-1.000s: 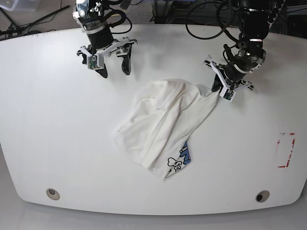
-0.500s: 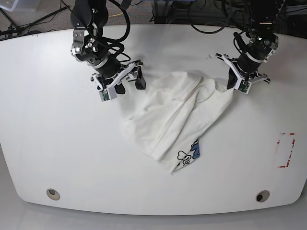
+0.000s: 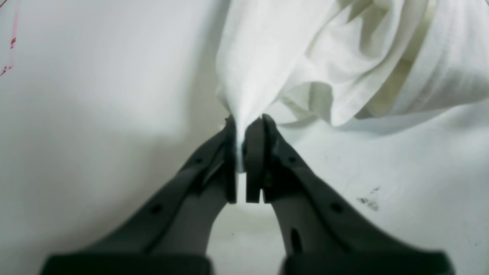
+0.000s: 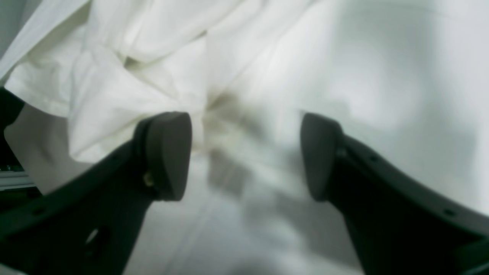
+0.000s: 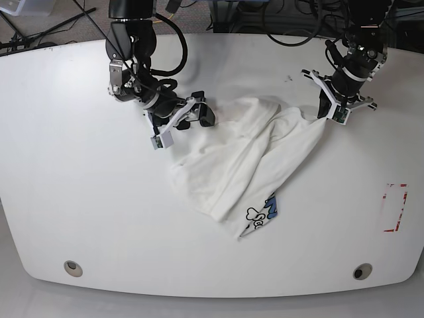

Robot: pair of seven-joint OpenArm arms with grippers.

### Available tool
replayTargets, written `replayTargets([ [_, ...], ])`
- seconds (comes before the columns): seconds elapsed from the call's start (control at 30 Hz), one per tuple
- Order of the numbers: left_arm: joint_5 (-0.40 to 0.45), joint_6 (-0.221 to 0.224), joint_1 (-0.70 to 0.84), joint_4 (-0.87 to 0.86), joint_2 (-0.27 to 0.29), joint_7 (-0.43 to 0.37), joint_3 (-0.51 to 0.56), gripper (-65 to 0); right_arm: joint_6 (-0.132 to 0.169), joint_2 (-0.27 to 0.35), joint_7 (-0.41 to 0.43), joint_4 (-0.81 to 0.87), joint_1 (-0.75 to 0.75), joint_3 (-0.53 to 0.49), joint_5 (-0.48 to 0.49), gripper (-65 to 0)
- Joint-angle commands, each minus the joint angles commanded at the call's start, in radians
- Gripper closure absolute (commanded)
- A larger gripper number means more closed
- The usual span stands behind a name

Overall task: Fold the T-shirt properly
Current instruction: 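Grasp a second shirt edge with the right gripper beside the left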

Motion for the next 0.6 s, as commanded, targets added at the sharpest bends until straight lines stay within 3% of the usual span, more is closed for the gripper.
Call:
replayTargets([
  [0.4,0.002,0.002,-0.002,0.0,0.0,0.0,0.0,0.0,-0.009,-0.002,0.0,-0.074,0.012,-0.126,-0.003,-43.0],
  [0.6,0.002,0.002,-0.003,-0.006,0.0,0.0,0.0,0.0,-0.009,0.002,0.0,-0.072,0.009,-0.13,-0.003,-43.0],
])
